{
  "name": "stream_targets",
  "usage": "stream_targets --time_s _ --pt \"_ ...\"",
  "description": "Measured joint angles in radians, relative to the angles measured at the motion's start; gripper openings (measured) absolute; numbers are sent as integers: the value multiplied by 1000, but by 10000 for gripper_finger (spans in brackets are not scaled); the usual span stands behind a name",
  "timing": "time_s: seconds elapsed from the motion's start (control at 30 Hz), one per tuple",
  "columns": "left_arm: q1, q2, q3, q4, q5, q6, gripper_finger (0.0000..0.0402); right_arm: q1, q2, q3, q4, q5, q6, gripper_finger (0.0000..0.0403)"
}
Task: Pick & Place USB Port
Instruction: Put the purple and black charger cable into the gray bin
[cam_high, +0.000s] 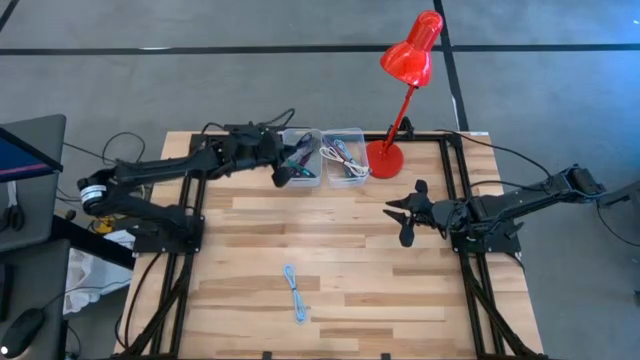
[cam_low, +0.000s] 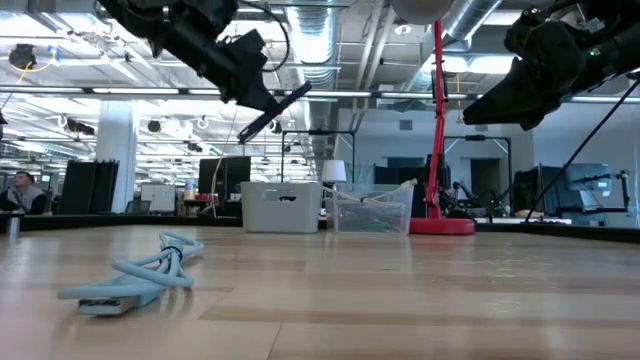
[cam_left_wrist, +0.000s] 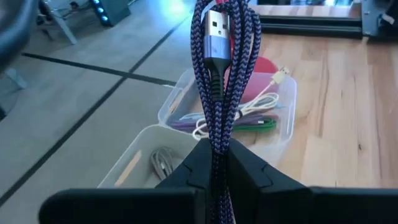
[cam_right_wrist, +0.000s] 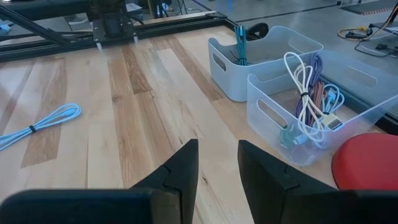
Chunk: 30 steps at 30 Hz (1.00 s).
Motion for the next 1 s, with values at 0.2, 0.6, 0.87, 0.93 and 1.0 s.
stream_targets --time_s 0.2,0.6,0.87,0.93,1.0 --pt "60 114 0 92 69 -4 27 0 0 0 1 2 0 106" --pt "170 347 0 238 125 -111 27 0 0 0 4 2 0 106" --pt "211 418 0 302 199 -151 26 0 0 0 4 4 0 106" --pt "213 422 0 301 217 -158 27 0 0 0 3 6 0 106" --pt "213 422 0 311 216 -167 45 0 0 0 4 6 0 106"
